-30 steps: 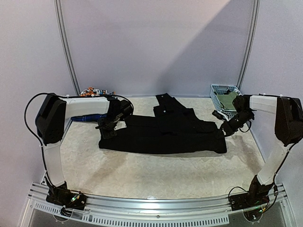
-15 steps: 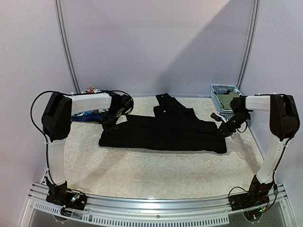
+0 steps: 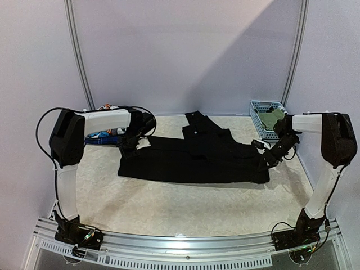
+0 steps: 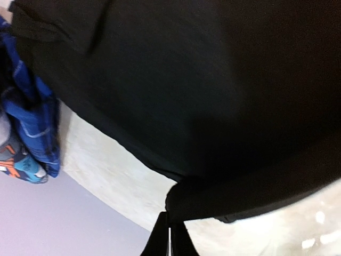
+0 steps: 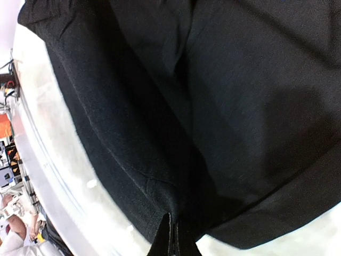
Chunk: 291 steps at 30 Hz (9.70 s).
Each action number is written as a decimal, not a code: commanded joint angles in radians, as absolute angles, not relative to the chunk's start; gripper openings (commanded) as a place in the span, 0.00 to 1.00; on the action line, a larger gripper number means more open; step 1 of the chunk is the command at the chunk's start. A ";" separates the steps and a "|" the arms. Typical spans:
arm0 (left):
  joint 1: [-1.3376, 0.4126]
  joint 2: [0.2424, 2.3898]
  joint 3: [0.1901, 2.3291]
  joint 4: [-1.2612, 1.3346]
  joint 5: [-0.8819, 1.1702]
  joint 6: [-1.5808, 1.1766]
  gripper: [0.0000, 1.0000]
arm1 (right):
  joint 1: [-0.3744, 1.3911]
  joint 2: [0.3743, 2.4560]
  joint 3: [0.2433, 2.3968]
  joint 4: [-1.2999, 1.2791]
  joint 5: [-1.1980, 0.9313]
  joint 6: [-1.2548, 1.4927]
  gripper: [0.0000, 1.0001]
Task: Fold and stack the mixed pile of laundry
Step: Fold the 1/3-folded shirt at the center of the board, then move the rectangle-folded shirt to the center of the board, then adjust the rectangle-folded shirt at the center of the board.
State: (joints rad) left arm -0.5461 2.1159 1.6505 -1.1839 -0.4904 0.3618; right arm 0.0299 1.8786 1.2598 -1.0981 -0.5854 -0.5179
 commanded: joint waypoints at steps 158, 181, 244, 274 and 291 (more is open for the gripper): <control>-0.379 1.433 0.760 -0.461 -0.016 -0.846 0.60 | 0.214 1.797 0.960 -0.724 -0.142 -0.655 0.36; -0.308 1.594 0.763 -0.383 0.126 -0.779 0.07 | 0.215 1.800 0.958 -0.747 -0.149 -0.679 0.36; -0.551 2.194 1.779 -0.365 0.181 -0.643 0.49 | 0.310 2.342 2.047 -1.060 -0.760 -0.210 0.73; -0.561 2.223 1.732 -0.253 0.222 -0.659 0.52 | 0.378 2.327 2.030 -1.154 -0.981 -0.293 0.00; -0.559 2.360 1.900 -0.347 0.368 -0.630 0.54 | 0.487 2.131 1.556 -1.204 -0.858 -0.471 0.18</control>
State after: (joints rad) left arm -0.5491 2.3638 1.8965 -0.2893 0.3008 -0.6800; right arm 0.4782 2.1887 1.6173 -1.1599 -0.9218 -0.4088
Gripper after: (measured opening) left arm 0.543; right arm 0.097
